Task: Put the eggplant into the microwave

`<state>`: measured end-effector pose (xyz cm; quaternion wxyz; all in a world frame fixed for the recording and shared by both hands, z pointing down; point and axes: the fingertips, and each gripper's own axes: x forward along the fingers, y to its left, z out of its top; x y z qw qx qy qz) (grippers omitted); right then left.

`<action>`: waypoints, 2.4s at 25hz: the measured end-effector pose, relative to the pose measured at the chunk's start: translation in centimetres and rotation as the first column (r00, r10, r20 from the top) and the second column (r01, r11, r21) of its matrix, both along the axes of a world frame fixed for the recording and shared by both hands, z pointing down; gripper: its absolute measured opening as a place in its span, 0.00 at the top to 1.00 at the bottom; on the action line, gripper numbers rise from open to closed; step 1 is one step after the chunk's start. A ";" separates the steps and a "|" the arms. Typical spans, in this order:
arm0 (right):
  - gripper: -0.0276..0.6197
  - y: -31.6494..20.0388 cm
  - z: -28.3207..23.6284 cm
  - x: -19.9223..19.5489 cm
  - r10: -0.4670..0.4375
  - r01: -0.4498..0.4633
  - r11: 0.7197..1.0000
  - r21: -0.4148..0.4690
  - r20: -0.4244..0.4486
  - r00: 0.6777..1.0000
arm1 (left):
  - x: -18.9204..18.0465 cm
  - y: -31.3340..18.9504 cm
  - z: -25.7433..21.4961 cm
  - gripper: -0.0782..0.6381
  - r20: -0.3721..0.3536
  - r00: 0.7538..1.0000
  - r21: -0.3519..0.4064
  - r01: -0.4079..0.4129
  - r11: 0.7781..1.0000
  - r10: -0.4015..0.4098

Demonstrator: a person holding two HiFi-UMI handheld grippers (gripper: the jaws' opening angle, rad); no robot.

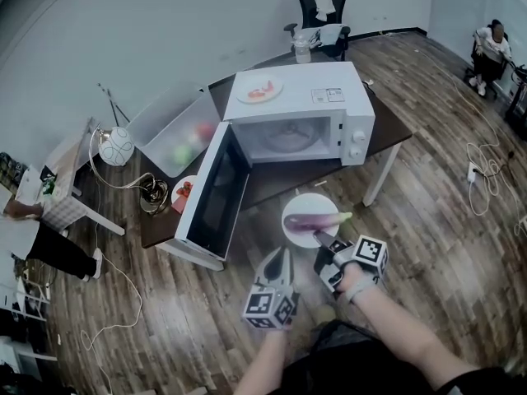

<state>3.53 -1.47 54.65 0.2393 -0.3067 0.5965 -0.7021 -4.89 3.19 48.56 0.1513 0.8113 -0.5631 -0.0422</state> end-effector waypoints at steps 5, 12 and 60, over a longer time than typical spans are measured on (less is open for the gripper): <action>0.92 -2.6 0.2 0.4 -0.010 0.010 1.000 0.002 0.007 1.000 | 1.0 -2.6 0.7 0.89 0.004 1.000 -0.003 0.002 1.000 -0.002; 0.92 -5.2 0.5 0.7 -0.026 0.026 1.000 0.011 -0.012 1.000 | 1.5 -4.5 1.0 0.89 -0.009 1.000 0.005 0.016 1.000 -0.016; 0.92 -24.0 2.2 -4.6 0.021 -0.022 0.999 -0.023 -0.047 0.999 | -3.1 -22.9 2.3 0.89 0.038 0.998 -0.011 -0.059 0.998 0.059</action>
